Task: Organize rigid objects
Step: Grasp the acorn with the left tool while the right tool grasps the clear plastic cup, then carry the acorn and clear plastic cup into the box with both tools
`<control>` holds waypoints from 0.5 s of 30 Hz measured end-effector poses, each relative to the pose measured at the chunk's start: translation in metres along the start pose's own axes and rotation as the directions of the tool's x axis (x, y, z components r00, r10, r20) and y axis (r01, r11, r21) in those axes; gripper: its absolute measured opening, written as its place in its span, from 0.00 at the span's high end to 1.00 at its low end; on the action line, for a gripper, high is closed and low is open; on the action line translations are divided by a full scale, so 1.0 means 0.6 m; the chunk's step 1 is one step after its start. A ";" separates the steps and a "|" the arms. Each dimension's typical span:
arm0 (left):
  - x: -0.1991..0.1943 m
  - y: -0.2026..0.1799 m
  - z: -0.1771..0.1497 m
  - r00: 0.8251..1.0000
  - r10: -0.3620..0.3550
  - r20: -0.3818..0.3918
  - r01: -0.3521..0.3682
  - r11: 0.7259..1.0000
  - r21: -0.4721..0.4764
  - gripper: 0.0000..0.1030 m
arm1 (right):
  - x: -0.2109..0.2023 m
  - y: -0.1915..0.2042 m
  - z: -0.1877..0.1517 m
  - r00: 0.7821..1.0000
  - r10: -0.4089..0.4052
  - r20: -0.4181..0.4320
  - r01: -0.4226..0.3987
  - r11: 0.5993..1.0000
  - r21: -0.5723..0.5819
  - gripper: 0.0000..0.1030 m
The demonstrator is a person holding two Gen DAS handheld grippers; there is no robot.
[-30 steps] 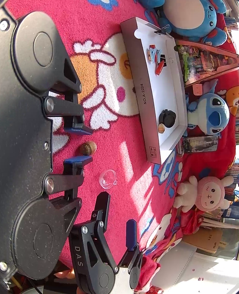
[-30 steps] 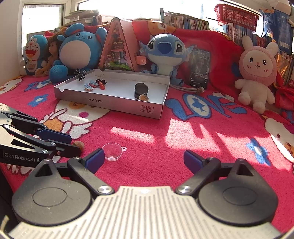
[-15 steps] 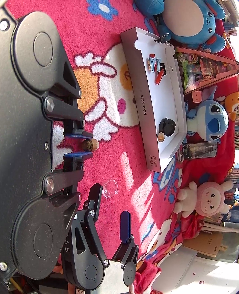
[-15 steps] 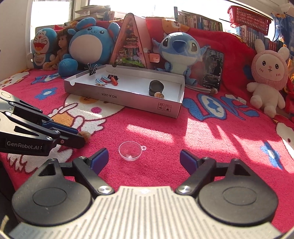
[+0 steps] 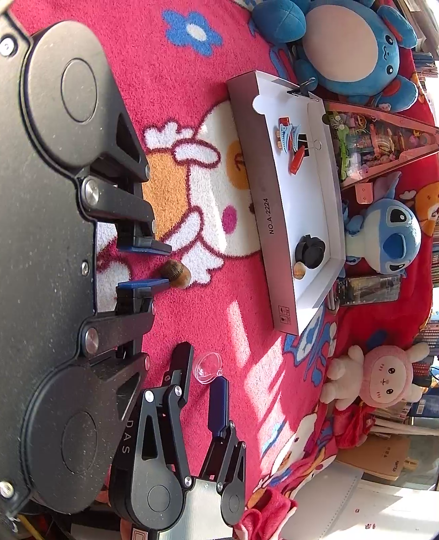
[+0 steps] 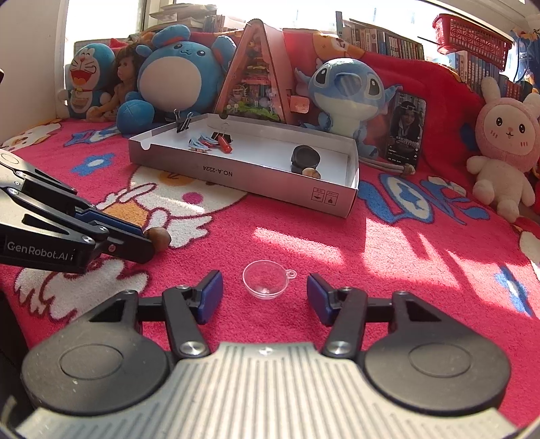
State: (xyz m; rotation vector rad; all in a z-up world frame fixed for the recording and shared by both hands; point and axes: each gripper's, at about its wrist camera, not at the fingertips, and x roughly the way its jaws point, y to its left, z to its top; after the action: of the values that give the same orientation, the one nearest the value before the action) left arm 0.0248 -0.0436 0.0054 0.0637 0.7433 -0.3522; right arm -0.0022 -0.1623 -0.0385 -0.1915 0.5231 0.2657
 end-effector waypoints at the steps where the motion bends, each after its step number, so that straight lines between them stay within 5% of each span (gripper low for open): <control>1: 0.000 0.002 -0.001 1.000 0.004 0.001 -0.004 1.000 -0.002 0.86 | 0.001 0.000 0.000 1.000 0.001 -0.001 -0.001 1.000 0.003 0.42; 6: -0.004 0.014 -0.003 1.000 0.024 0.004 -0.023 1.000 -0.016 0.86 | 0.001 0.001 0.001 1.000 0.004 -0.001 -0.004 1.000 0.018 0.59; 15: -0.020 0.007 -0.005 0.999 0.029 0.042 -0.027 0.999 -0.034 0.80 | 0.001 0.006 0.000 1.000 -0.001 0.005 0.001 1.000 0.027 0.66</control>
State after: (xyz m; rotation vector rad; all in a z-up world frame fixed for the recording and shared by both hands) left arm 0.0163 -0.0354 0.0108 0.0352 0.7052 -0.3135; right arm -0.0029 -0.1586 -0.0391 -0.1644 0.5210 0.2576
